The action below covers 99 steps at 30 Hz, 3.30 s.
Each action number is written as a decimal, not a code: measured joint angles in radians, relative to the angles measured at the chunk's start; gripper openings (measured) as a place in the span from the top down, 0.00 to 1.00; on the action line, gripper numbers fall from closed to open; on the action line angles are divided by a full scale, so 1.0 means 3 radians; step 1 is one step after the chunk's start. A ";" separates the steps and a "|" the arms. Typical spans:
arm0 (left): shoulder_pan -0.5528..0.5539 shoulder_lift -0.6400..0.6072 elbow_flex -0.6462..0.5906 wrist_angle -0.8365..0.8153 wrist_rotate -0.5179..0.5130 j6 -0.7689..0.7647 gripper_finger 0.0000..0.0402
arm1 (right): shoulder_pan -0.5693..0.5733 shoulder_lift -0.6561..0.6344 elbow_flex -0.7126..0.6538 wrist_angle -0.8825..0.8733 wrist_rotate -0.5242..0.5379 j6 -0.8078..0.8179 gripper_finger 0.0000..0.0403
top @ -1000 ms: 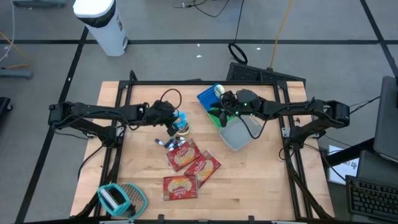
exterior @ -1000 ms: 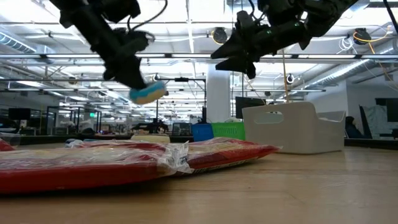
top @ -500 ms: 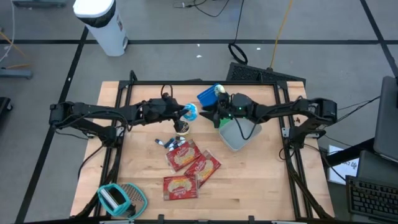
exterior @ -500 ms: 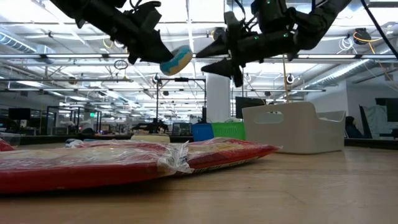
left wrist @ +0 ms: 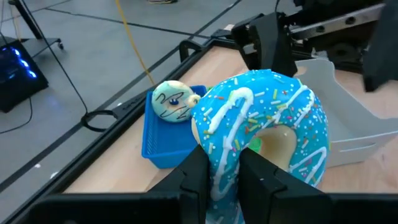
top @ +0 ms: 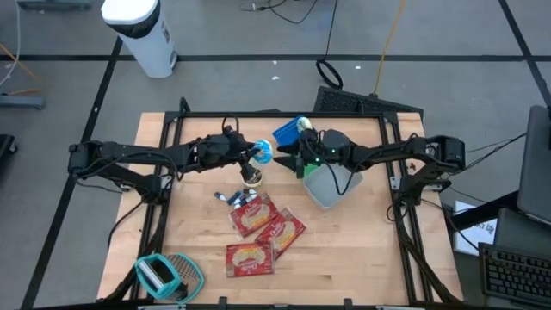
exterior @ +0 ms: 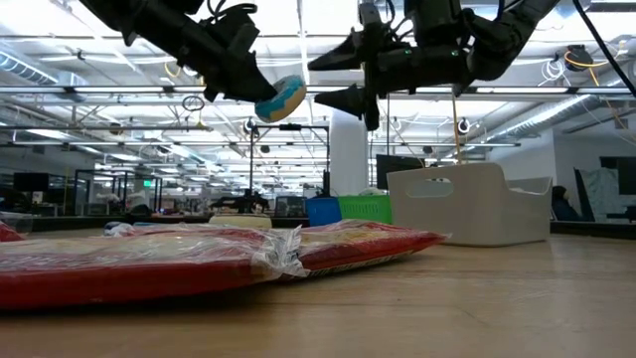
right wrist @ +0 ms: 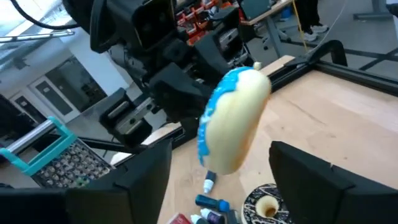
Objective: Pick & Place Food Item
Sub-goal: Put the blue donut into the blue bin
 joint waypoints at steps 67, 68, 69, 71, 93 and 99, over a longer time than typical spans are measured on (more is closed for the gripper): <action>0.0048 -0.0066 0.0107 -0.0035 0.0261 0.0276 0.18 | -0.0358 0.0032 0.0521 -0.1322 -0.0953 0.0236 0.89; 0.0047 -0.0066 0.0104 -0.0045 0.0262 0.0267 0.17 | -0.0396 -0.0023 0.0522 -0.1390 -0.0953 0.0211 0.89; 0.0047 -0.0071 0.0104 -0.0028 0.0260 0.0263 0.16 | -0.0432 -0.0064 0.0532 -0.1450 -0.0952 0.0175 0.89; 0.0048 -0.0072 0.0104 -0.0020 0.0255 0.0262 0.16 | -0.0520 -0.0127 0.0617 -0.1674 -0.0949 0.0139 0.89; 0.0048 -0.0069 0.0100 -0.0137 0.0253 0.0150 0.17 | -0.1285 0.0475 0.2038 -0.4336 -0.0252 -0.1394 0.89; 0.0048 -0.0067 0.0100 -0.0172 0.0253 0.0133 0.19 | -0.1321 0.0706 0.1975 -0.4293 -0.0245 -0.1412 0.89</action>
